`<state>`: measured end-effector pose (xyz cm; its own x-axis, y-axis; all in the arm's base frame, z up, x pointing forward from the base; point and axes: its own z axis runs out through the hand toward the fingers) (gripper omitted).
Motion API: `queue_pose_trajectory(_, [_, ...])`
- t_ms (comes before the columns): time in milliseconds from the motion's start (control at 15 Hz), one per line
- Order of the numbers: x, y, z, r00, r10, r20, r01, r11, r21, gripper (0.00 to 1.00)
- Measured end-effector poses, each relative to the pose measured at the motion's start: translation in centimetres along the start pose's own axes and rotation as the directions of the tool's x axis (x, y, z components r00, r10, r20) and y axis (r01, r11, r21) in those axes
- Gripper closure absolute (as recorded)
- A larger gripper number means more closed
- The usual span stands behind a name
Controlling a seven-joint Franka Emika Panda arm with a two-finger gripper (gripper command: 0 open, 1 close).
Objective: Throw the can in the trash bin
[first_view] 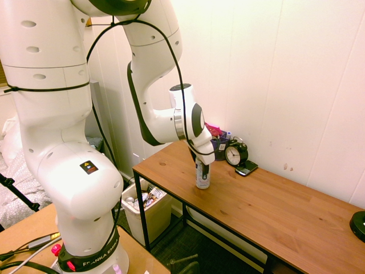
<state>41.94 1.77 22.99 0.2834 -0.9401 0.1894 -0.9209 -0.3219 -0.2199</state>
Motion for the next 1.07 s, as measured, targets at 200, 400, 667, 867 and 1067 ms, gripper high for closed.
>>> queue_pose_trajectory(200, [0.6, -0.2, 0.4, 1.000, 0.006, -0.011, -0.006, 1.000, -0.002, 1.00])
queue_pose_trajectory(400, [0.9, -0.4, 0.5, 1.000, 0.010, -0.014, -0.010, 1.000, -0.001, 1.00])
queue_pose_trajectory(667, [0.9, -0.4, 0.1, 1.000, 0.014, -0.011, -0.014, 1.000, 0.015, 1.00])
queue_pose_trajectory(867, [-0.6, 0.4, -2.8, 1.000, 0.005, 0.012, -0.006, 0.996, 0.085, 1.00])
queue_pose_trajectory(1067, [-6.0, -2.7, -7.3, 0.999, -0.046, 0.029, 0.041, 0.987, 0.156, 1.00])
